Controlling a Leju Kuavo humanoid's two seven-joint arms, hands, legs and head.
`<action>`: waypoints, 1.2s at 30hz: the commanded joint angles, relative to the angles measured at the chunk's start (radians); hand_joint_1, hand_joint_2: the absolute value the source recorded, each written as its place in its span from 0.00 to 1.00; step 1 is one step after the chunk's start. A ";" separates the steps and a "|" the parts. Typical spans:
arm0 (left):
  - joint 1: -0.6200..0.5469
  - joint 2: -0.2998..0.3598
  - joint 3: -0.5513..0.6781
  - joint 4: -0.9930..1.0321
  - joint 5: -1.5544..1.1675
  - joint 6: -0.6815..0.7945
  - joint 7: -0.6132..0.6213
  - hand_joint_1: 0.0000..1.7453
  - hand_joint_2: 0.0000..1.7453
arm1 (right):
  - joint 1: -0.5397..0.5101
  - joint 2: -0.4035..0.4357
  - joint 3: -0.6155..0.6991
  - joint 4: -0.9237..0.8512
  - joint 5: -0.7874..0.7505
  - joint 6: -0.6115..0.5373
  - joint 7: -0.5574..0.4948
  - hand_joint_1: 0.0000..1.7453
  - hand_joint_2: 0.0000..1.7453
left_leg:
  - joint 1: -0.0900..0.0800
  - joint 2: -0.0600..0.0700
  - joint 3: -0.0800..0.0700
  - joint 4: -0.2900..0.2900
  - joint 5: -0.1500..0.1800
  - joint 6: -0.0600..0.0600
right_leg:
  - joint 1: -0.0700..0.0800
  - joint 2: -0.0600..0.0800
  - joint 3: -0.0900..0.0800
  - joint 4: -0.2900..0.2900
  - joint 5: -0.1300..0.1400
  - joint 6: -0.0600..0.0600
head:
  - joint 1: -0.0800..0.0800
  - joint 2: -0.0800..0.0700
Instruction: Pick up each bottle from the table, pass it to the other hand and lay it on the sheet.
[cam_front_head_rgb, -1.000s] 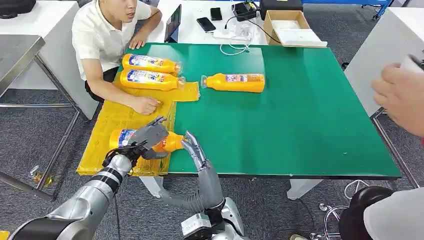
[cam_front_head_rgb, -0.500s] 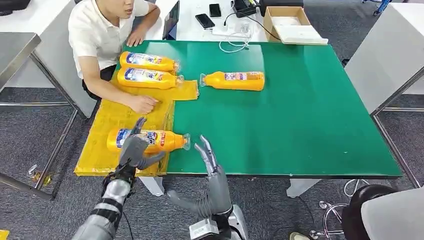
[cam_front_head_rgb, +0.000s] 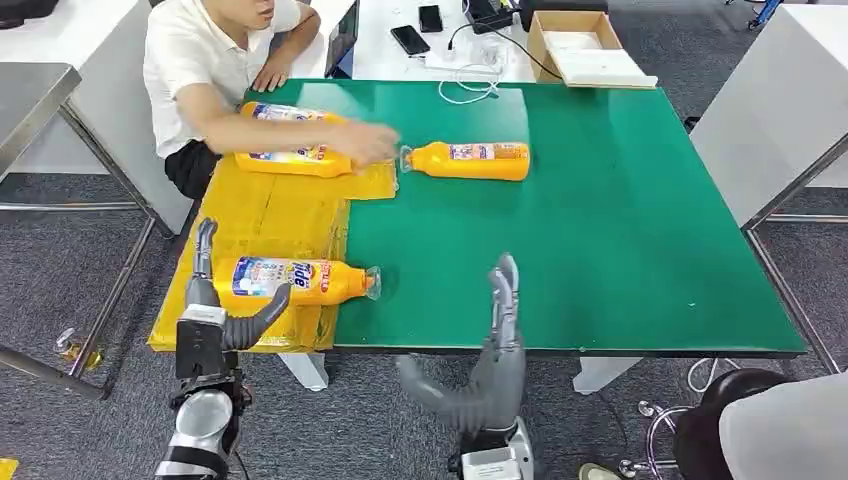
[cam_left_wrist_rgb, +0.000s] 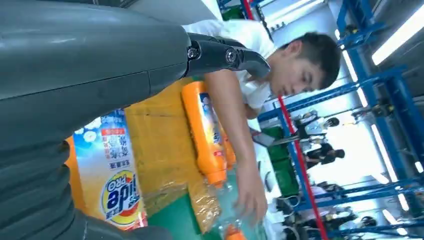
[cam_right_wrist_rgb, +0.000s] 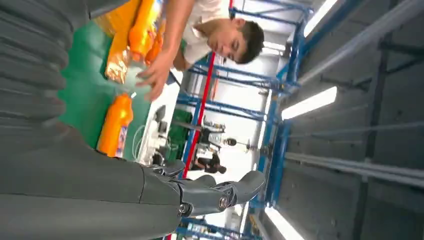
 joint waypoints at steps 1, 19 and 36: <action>0.099 0.032 -0.020 -0.165 0.063 0.036 -0.021 0.00 1.00 | 0.069 0.091 -0.295 -0.068 -0.063 0.073 0.003 0.00 1.00 | 0.000 0.002 0.004 0.000 -0.003 -0.001 | 0.001 0.000 0.004 0.001 -0.003 -0.003 | 0.000 0.000; 0.256 0.028 -0.026 -0.324 0.072 0.027 -0.021 0.00 1.00 | 0.044 0.005 -0.346 0.073 0.515 -0.143 0.131 0.00 1.00 | 0.001 0.003 0.006 -0.002 -0.002 -0.001 | 0.001 0.002 0.005 -0.003 -0.001 -0.002 | 0.000 0.000; 0.096 0.041 -0.117 -0.146 0.079 -0.049 0.093 0.00 1.00 | -0.388 -0.101 -0.406 0.826 0.796 -0.137 0.309 0.00 1.00 | 0.000 0.002 0.004 -0.002 0.003 0.001 | 0.000 0.000 0.004 -0.002 0.004 -0.002 | 0.000 0.000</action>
